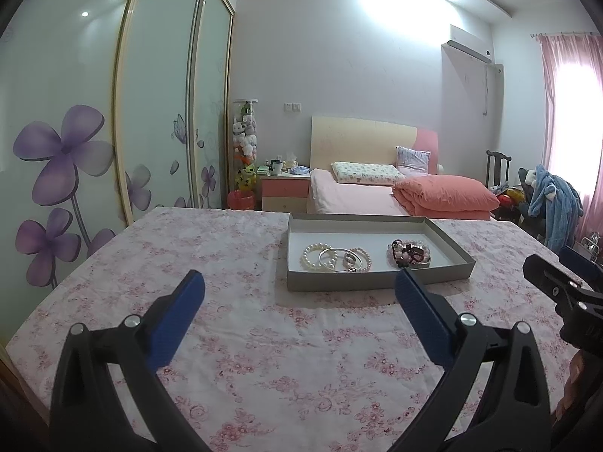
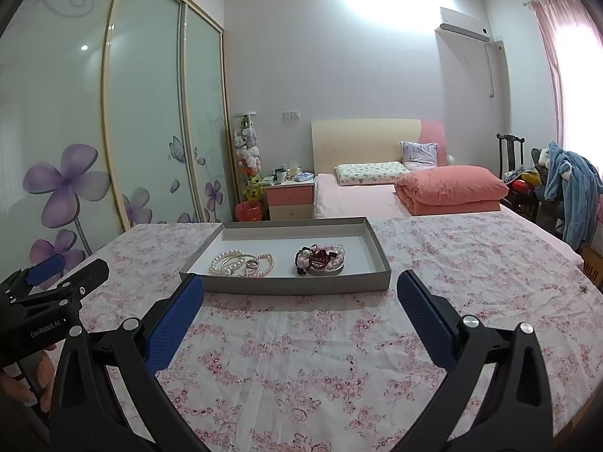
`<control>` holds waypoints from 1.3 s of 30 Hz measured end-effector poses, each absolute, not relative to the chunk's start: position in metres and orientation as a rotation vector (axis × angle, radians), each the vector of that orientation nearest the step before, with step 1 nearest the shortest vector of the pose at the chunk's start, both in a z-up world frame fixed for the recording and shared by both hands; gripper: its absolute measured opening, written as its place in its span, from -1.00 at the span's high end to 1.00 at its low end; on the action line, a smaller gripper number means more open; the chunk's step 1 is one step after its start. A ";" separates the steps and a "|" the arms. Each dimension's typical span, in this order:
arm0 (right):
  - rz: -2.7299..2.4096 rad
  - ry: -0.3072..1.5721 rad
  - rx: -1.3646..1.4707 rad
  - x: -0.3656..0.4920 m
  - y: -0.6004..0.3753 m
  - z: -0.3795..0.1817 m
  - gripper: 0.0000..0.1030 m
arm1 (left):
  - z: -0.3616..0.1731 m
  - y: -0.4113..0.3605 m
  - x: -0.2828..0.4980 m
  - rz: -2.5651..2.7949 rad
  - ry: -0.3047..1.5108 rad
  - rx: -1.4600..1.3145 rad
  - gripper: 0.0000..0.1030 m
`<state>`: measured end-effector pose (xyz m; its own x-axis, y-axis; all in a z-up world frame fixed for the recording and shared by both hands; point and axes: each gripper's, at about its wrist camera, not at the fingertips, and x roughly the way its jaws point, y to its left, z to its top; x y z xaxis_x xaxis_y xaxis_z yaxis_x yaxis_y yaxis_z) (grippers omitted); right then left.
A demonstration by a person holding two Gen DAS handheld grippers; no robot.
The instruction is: Organize jewelry
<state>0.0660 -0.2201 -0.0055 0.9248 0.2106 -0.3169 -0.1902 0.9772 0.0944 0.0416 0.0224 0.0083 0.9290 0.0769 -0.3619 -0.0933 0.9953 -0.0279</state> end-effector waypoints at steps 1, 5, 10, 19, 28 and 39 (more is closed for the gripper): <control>0.206 0.332 0.063 0.066 -0.220 -0.006 -0.96 | 0.008 0.023 0.041 0.087 0.368 -0.045 -0.92; 0.205 0.334 0.064 0.066 -0.220 -0.006 -0.96 | 0.006 0.020 0.044 0.086 0.374 -0.046 -0.92; 0.206 0.339 0.067 0.067 -0.221 -0.008 -0.97 | 0.004 0.019 0.046 0.083 0.379 -0.045 -0.92; 0.206 0.342 0.067 0.067 -0.220 -0.008 -0.97 | 0.003 0.019 0.046 0.083 0.384 -0.047 -0.92; 0.207 0.346 0.068 0.067 -0.219 -0.011 -0.96 | 0.000 0.017 0.047 0.083 0.395 -0.048 -0.92; 0.206 0.347 0.069 0.067 -0.219 -0.010 -0.97 | 0.002 0.016 0.049 0.076 0.407 -0.047 -0.92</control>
